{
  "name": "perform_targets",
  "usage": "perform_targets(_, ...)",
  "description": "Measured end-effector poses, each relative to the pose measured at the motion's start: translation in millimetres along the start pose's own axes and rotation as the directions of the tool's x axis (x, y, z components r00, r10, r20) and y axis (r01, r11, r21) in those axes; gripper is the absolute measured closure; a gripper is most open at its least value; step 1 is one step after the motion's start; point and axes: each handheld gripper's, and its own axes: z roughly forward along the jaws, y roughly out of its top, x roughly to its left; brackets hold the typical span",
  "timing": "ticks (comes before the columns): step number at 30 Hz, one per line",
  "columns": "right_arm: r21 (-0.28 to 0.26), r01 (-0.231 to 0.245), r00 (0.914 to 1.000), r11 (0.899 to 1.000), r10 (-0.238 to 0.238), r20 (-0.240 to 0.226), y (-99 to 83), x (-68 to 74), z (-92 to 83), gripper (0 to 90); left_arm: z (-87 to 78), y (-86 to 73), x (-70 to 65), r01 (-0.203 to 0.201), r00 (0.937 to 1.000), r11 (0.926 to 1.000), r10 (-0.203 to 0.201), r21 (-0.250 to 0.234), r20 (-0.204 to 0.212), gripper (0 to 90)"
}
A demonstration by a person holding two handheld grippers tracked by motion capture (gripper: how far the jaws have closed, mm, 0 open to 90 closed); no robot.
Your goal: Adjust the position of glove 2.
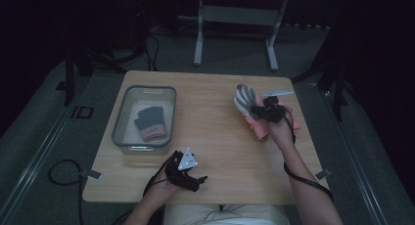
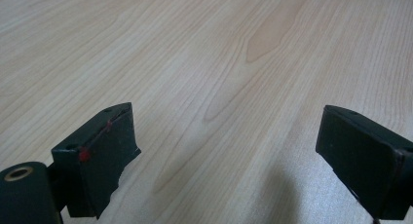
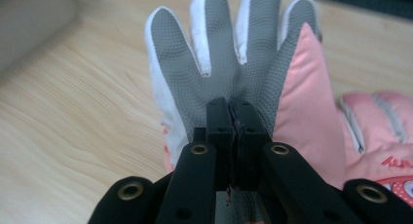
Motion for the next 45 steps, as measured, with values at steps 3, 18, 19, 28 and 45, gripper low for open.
perform_targets(3, -0.05, -0.011, 0.9996, 0.999, 0.01, -0.026, 9.0, 18.2, -23.7, 87.9, -0.9, 0.2, -0.8, -0.002, 1.0, 1.0, 0.002, -0.005, -0.002, 7.3)
perform_targets(18, -0.126, -0.227, 0.9703, 0.966, 0.235, 0.056, -23.6, 92.0, -50.8, 87.9, -4.3, 0.9, -1.7, -0.011, 0.9997, 0.9998, 0.011, -0.019, -0.024, 7.3)
perform_targets(19, -0.128, -0.249, 0.9637, 0.96, 0.259, 0.064, -28.9, 93.2, -47.5, 87.9, -4.5, 1.0, -1.5, -0.012, 0.9996, 0.9998, 0.011, -0.018, -0.025, 7.3)
perform_targets(28, -0.081, -0.391, 0.9131, 0.917, 0.397, 0.093, -46.6, 95.3, -4.7, 87.9, -1.7, 1.5, -4.1, -0.029, 0.9995, 0.9994, 0.028, -0.017, -0.01, 7.3)
perform_targets(45, 0.017, -0.428, 0.8893, 0.904, 0.418, 0.186, -51.6, 100.0, 59.8, 85.1, -3.9, -0.1, -2.1, -0.03, 0.9995, 0.9993, 0.029, -0.022, -0.012, 7.3)
